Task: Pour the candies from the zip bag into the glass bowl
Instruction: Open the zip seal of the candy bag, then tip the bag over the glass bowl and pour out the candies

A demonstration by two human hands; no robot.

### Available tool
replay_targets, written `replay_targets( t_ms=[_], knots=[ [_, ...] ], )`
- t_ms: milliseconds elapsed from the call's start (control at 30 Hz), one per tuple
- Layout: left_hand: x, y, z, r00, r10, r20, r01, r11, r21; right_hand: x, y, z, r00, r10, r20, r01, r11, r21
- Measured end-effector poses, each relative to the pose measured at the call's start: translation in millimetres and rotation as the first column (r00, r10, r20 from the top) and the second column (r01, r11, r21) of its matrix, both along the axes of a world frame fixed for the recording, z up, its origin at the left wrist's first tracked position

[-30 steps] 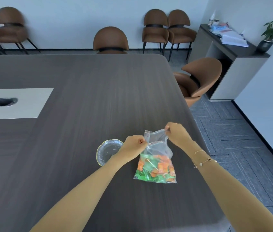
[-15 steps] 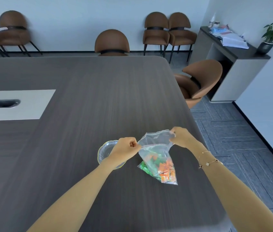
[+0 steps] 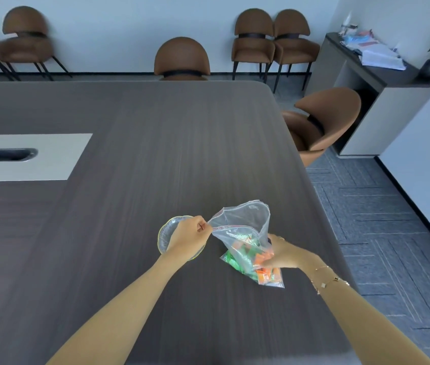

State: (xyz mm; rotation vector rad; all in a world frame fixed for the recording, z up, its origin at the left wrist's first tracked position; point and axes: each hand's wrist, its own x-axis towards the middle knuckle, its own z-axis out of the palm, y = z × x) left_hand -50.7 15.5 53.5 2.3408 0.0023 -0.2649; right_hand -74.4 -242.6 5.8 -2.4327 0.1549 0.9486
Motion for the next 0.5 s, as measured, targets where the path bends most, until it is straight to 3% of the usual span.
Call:
replay_targets(
  t_ms=[133,233,333,400,500],
  knots=[
    [-1,3,-5,0.997,0.055,-0.057,-0.058,0.997,-0.057,5,19,-35,0.978,-0.130,0.162,0.136,0.990,-0.024],
    [-1,10,-14,0.988,0.066,-0.138,-0.078,0.994,-0.081,8,29,-45,0.955,-0.120,0.270,0.156,0.981,-0.116],
    [-9,18,-17,0.976,0.062,-0.207,-0.096,0.982,-0.162,2,38,-36,0.931,-0.269,0.247,0.254,0.963,0.094],
    [-15,24,-20,0.970,0.010,-0.242,-0.062,0.976,-0.209,-4,42,-23,0.900,-0.401,0.173,0.351,0.900,0.260],
    [-25,32,-30,0.972,-0.124,-0.201,0.105,0.989,-0.101,-6,45,-10,0.865,-0.486,0.122,0.421,0.837,0.350]
  ],
)
